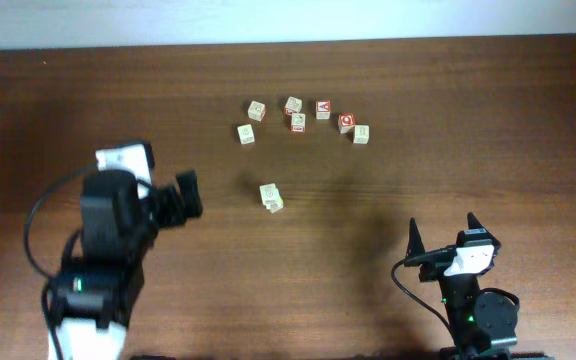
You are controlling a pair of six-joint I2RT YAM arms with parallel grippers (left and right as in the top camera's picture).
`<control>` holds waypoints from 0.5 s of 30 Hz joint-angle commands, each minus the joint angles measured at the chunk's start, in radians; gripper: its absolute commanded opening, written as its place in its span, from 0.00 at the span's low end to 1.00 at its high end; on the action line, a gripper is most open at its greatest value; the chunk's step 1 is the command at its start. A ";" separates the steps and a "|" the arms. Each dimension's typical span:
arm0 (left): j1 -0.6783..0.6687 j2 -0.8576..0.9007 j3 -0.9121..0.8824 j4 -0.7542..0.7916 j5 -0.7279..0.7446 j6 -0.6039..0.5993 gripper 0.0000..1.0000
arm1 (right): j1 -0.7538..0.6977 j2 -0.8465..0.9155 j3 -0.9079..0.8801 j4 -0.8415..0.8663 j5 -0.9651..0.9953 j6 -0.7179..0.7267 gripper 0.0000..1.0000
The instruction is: Rotate 3 blocks
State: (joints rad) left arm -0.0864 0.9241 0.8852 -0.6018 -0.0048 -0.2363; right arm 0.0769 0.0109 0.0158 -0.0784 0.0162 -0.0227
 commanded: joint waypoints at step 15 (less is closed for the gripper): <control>0.063 -0.919 -0.877 0.518 0.001 0.544 0.99 | -0.005 -0.007 -0.010 0.000 -0.005 0.000 0.99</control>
State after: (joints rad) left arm -0.0292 0.0109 0.0147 -0.0814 0.0059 0.2928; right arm 0.0769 0.0109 0.0147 -0.0772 0.0093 -0.0231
